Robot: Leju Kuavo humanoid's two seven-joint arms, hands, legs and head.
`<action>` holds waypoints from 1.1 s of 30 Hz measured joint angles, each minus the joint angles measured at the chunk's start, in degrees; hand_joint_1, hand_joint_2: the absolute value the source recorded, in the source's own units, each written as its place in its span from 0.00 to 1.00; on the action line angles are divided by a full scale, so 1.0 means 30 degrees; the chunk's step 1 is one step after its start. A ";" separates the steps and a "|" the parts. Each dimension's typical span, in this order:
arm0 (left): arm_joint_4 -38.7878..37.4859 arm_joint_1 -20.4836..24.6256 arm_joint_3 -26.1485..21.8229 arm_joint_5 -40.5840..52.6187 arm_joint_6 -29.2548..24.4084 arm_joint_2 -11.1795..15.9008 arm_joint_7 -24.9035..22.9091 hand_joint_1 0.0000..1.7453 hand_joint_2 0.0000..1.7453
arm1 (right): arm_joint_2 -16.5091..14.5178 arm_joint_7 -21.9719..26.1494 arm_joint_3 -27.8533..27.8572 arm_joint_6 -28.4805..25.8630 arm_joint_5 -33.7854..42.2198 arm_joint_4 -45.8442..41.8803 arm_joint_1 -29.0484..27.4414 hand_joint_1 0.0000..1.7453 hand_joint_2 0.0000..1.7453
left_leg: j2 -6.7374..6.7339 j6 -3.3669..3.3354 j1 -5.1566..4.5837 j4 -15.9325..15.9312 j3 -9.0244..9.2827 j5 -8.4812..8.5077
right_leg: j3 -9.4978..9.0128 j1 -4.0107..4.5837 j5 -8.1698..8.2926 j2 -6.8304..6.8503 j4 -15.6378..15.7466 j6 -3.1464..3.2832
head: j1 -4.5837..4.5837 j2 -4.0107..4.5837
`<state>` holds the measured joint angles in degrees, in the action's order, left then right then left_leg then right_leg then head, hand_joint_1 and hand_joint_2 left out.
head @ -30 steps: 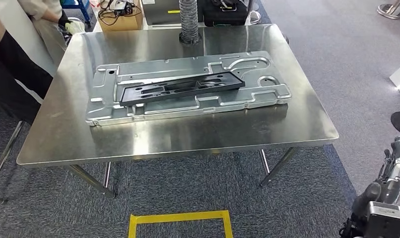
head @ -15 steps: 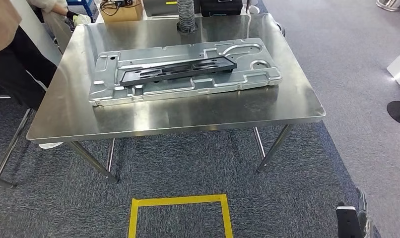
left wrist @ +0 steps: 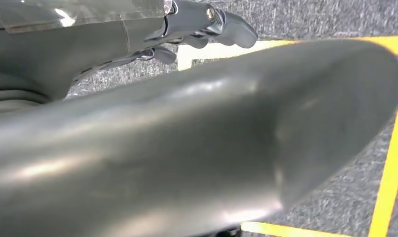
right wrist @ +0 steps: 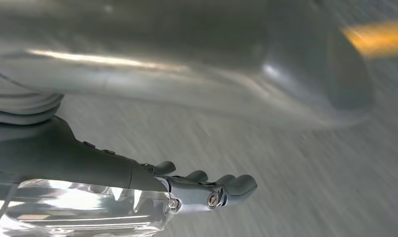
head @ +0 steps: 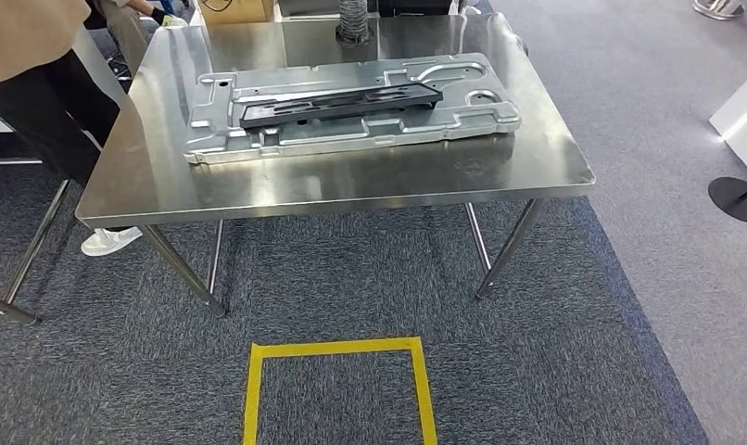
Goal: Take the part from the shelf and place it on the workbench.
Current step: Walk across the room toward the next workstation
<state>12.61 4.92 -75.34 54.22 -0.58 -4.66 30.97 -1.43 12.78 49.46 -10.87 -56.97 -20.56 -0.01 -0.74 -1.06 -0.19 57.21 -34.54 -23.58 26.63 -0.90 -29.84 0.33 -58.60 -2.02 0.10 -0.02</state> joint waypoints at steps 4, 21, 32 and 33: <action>0.0000 -0.0041 0.0226 0.0441 0.0303 -0.0011 0.0027 0.00 0.00 | -0.0086 -0.4004 0.0051 0.3469 -0.0082 0.1395 0.0222 0.00 0.00 | -0.0012 0.0496 0.0098 0.0179 -0.0297 0.0290 | -0.0293 0.0134 -0.0017 0.0063 0.1224 0.0644 | -0.0035 0.0005; -0.0005 0.0067 0.0740 0.0772 0.0275 -0.0107 -0.0169 0.00 0.00 | -0.0341 -0.3875 0.0328 0.5050 -0.0326 0.2617 0.0693 0.00 0.00 | -0.0062 -0.0345 0.0061 -0.1065 0.3179 -0.2005 | 0.3577 0.0220 0.1539 0.0027 -0.0486 0.0231 | -0.0024 0.0004; -0.0007 0.0108 0.0741 0.0459 0.0147 -0.0131 -0.0149 0.00 0.00 | -0.0335 -0.3734 0.0379 0.5081 -0.0521 0.2700 0.0871 0.00 0.00 | -0.0139 0.0207 0.0024 0.0086 -0.0228 0.0100 | -0.0922 0.0005 -0.0707 -0.0044 0.1135 0.0180 | -0.0130 0.0002; -0.0007 0.0101 0.0741 0.0446 0.0115 -0.0131 -0.0159 0.00 0.00 | -0.0337 -0.3734 0.0421 0.5121 -0.0475 0.2708 0.0863 0.00 0.00 | -0.0147 0.0341 0.0049 0.0078 -0.0283 0.0229 | -0.0905 0.0034 -0.0749 -0.0037 0.1318 0.0363 | -0.0124 0.0002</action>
<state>12.59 5.22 -73.11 55.55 -0.24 -5.05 30.50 -2.44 1.57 50.72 4.49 -58.40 -12.44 2.58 -1.18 -0.04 -0.04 57.45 -35.39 -22.90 23.92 -0.80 -32.09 0.22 -54.64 -0.94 -0.27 -0.01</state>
